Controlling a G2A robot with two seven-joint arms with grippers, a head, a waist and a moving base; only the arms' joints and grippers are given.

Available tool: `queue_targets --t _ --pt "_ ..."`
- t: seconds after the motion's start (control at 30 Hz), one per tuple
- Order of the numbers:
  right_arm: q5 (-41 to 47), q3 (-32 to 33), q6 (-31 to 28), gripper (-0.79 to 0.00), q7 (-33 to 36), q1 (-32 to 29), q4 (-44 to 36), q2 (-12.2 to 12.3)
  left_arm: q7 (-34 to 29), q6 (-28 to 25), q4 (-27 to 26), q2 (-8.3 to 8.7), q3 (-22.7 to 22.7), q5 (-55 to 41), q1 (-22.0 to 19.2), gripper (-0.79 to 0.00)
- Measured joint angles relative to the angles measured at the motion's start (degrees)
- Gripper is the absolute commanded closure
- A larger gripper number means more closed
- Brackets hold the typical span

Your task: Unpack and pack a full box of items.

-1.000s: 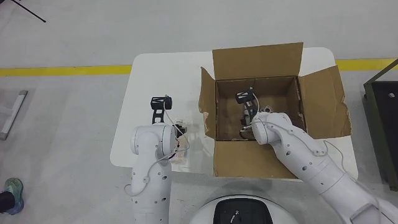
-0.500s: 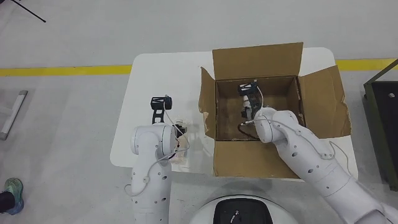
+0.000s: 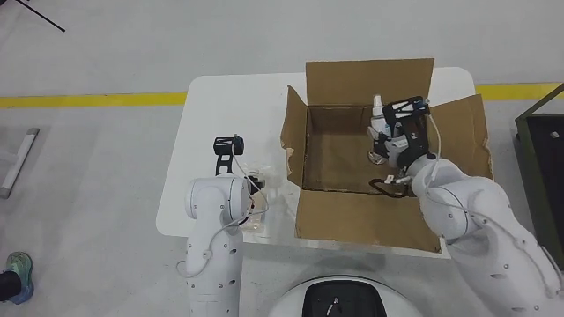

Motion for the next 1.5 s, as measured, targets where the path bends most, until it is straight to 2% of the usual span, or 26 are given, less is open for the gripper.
queue_targets --t 0.47,0.6,0.77,1.0,1.17,1.5 --pt "0.11 0.05 0.09 0.000 -0.42 -0.07 0.06 -0.02 0.00 0.00 0.00 0.00 0.00 0.00 0.00 -0.785" --pt "0.25 1.22 1.31 0.000 -4.46 -2.86 -4.13 -0.06 0.00 0.00 0.00 0.00 0.00 0.00 0.00 -0.785" --pt "-1.49 4.67 3.91 0.000 -5.43 -7.38 -10.63 0.17 0.00 0.00 0.00 0.00 0.00 0.00 0.00 -0.785" --pt "-1.30 13.96 8.02 0.000 -6.02 -15.47 -19.43 0.41 0.00 0.00 0.00 0.00 0.00 0.00 0.00 -0.785" --pt "2.82 22.59 4.65 0.000 -8.60 -20.69 -19.37 0.60 0.00 0.00 0.00 0.00 0.00 0.00 0.00 -0.785" --pt "16.31 40.42 -5.52 0.000 -12.99 -36.24 -18.76 0.24 0.00 0.00 0.00 0.00 0.00 0.00 0.00 -0.785"
